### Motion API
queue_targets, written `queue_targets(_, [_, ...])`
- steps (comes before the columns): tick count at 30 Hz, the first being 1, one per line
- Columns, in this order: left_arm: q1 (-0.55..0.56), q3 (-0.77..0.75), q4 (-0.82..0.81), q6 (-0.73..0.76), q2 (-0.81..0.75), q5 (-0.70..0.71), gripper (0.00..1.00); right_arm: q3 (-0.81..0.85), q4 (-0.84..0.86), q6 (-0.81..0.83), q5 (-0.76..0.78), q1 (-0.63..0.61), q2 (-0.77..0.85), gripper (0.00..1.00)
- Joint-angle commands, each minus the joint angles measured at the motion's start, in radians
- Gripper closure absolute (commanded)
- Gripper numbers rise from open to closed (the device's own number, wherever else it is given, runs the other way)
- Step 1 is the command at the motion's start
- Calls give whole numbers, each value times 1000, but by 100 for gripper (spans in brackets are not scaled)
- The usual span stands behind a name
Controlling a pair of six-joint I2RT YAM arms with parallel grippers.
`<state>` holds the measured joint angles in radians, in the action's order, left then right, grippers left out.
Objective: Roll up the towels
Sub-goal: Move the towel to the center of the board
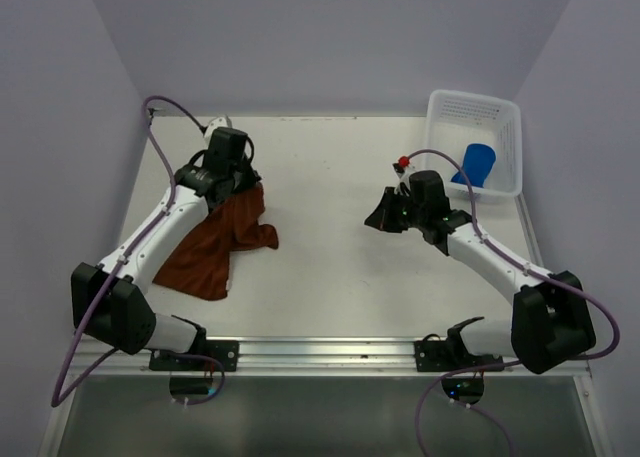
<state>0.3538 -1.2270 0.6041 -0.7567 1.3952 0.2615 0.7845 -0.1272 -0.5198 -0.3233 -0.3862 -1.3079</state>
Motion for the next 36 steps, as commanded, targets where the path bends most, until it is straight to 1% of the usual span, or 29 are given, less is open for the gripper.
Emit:
queue_targets(1, [71,-29,-59,-13,85,-33,100,35,-60,21,47,-3,67,100])
queue_targets(5, [142,-75,-121,-15,188,-70,100,71,-126,55,102,-3,98,100])
queue_targets(8, [201,-176,-147,11,278,-88,100,104,-176,67,159,-3,121,100])
queue_targets(10, [232,-213,-162,25,333,-114,88,108,-201,69,193,-3,137,100])
queue_targets(11, [241,-229,-168,31,349,-142,85,108,-204,70,217,-3,153,100])
queue_targets(12, [249,-247,-191,46,360,-156,79,108,-207,73,230,-3,159,100])
queue_targets(16, [297,-266,-236,92,395,-215,63,124,-235,81,270,-3,159,100])
queue_targets(17, [303,-266,-236,111,396,-238,53,125,-235,80,274,-3,153,100])
queue_targets(19, [307,-256,-210,120,387,-235,45,130,-239,73,279,-3,147,100])
queue_targets(20, [306,-226,-202,126,374,-211,39,130,-238,69,282,-3,142,100])
queue_targets(21, [307,-203,-201,129,332,-194,37,130,-238,67,285,-3,141,100])
queue_targets(22, [307,-177,-201,129,308,-174,36,128,-232,63,285,-2,139,100])
queue_targets(23, [306,-123,-198,131,280,-119,36,125,-227,60,283,-3,137,100])
queue_targets(25, [304,-76,-169,135,197,-53,37,121,-212,53,268,-3,125,100])
queue_targets(26, [304,-39,-146,131,171,12,39,122,-212,53,262,-5,118,100])
queue_targets(27, [301,-23,-89,126,130,40,40,122,-209,50,251,-5,107,100])
queue_targets(29, [301,30,-8,112,96,96,44,116,-200,43,242,-3,95,100])
queue_targets(32, [298,104,71,60,39,131,47,102,-172,29,224,-3,84,100])
queue_targets(36, [301,178,179,-16,-18,105,52,99,-150,21,213,-3,67,100])
